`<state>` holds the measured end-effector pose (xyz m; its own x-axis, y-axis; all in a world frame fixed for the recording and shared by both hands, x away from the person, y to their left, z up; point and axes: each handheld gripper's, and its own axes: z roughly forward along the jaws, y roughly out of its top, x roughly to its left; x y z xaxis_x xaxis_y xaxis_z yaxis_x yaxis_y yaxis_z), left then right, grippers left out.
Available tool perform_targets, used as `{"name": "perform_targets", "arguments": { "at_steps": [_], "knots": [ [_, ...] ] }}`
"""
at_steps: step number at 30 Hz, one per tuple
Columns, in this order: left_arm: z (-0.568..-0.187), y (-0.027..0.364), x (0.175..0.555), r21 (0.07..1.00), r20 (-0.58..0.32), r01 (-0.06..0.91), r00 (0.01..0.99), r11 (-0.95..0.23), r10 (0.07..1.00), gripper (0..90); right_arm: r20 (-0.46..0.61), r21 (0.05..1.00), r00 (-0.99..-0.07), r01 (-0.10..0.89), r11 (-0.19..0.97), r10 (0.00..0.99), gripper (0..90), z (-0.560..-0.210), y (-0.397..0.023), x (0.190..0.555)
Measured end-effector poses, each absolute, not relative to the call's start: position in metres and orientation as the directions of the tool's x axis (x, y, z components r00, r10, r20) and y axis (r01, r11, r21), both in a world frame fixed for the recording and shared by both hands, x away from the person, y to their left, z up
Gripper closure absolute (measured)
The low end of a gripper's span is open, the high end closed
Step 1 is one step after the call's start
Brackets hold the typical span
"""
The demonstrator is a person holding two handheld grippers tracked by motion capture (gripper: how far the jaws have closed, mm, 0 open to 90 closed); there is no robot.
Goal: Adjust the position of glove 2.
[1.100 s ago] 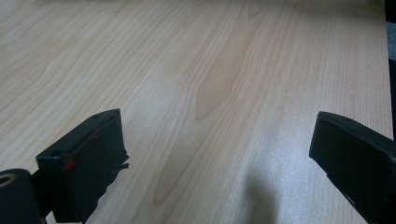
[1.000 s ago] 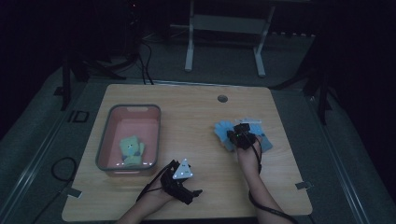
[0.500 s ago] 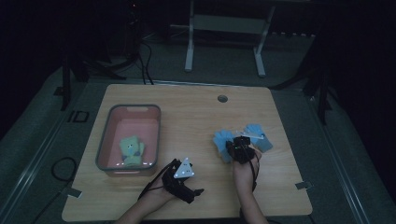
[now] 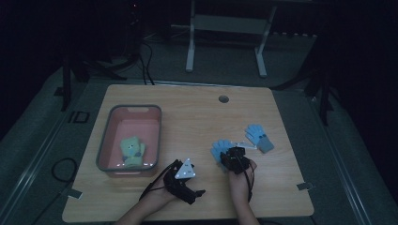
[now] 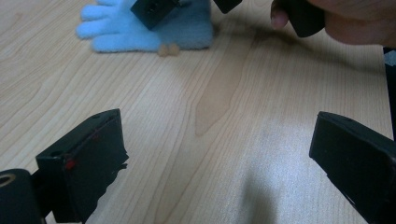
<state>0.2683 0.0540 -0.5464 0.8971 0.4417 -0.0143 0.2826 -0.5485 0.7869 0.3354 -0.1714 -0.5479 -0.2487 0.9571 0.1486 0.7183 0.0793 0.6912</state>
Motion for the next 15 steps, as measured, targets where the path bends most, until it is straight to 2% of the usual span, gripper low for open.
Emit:
{"name": "perform_targets", "arguments": {
  "at_steps": [4,6,7,10,15],
  "knots": [
    [-0.548,0.055,0.268,0.785,-0.019,0.29,0.895,-0.547,0.446,3.7,0.16,0.69,-0.309,0.714,0.117,0.937,60.7,-0.538,-0.173,0.337],
    [-0.548,0.056,0.268,0.783,-0.018,0.289,0.895,-0.55,0.445,3.7,0.157,0.691,-0.324,0.711,0.13,0.933,60.7,-0.535,-0.175,0.338],
    [-0.548,0.056,0.268,0.782,-0.016,0.288,0.896,-0.553,0.444,3.7,0.14,0.714,-0.346,0.685,0.148,0.928,58.8,-0.526,-0.182,0.339],
    [-0.548,0.057,0.268,0.784,-0.018,0.29,0.894,-0.549,0.447,3.7,0.132,0.721,-0.367,0.673,0.165,0.921,59.1,-0.52,-0.188,0.341],
    [-0.549,0.059,0.268,0.786,-0.026,0.301,0.889,-0.54,0.458,3.7,0.075,0.744,-0.472,0.613,0.266,0.879,58.8,-0.504,-0.217,0.351]
  ]
}}
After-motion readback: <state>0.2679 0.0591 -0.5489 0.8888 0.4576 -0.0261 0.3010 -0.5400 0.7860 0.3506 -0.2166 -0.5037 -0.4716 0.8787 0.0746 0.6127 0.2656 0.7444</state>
